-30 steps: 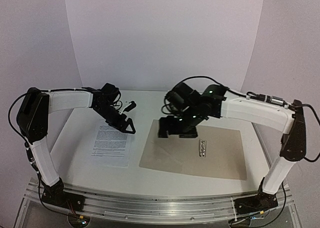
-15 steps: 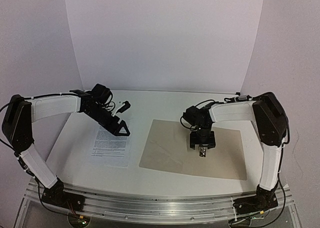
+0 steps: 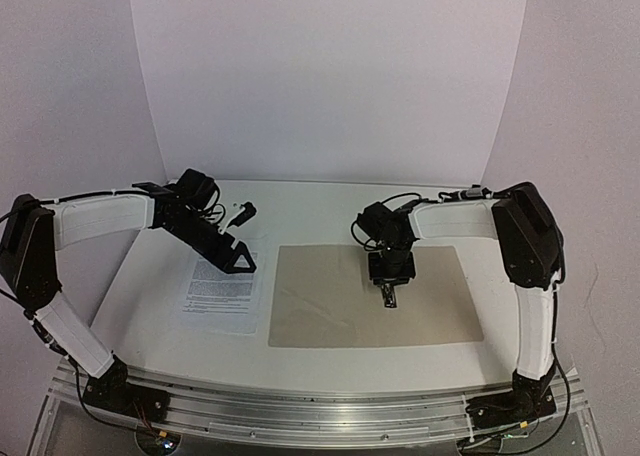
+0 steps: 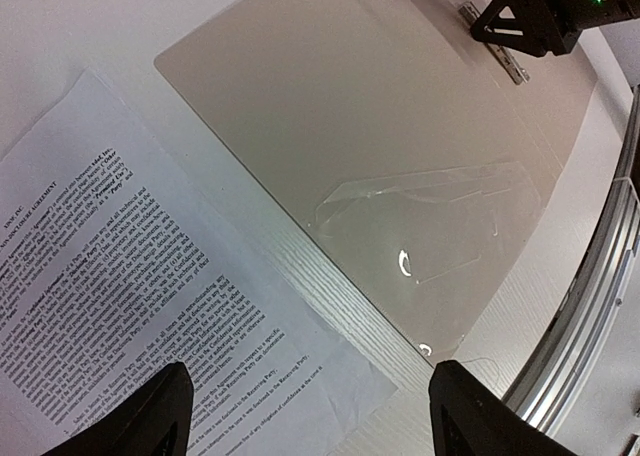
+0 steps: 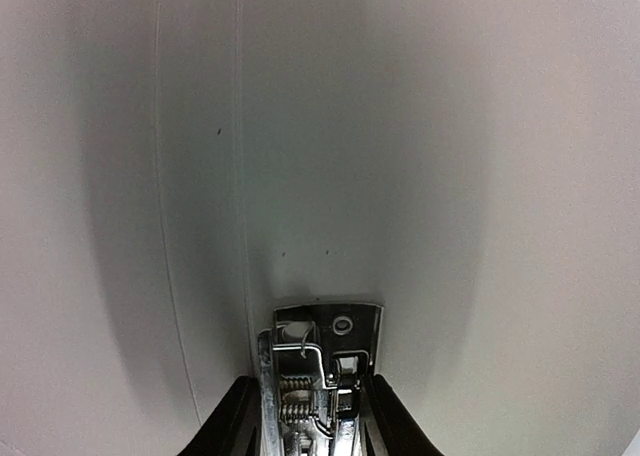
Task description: Put the files into the folder
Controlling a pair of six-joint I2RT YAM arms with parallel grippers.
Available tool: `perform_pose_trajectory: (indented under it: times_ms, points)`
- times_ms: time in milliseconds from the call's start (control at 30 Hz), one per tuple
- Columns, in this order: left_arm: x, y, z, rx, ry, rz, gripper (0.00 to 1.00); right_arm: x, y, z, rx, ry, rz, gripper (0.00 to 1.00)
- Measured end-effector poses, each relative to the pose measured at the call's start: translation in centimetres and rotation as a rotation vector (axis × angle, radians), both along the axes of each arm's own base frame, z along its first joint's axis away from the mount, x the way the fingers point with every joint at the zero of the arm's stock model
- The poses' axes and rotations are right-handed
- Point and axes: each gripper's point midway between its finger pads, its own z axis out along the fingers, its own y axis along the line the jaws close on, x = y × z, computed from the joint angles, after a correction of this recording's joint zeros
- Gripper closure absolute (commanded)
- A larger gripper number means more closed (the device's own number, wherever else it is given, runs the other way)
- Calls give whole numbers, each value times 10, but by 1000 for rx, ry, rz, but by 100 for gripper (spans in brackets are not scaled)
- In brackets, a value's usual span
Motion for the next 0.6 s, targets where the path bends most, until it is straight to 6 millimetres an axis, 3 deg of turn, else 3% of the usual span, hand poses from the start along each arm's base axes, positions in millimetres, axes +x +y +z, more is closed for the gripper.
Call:
perform_pose_trajectory:
  times_ms: [133, 600]
  points:
    - [-1, 1, -3, 3, 4, 1, 18, -2, 9, 0, 6, -18, -10, 66]
    - [0, 3, -2, 1, 1, 7, 18, 6, 12, -1, 4, -37, -104, 65]
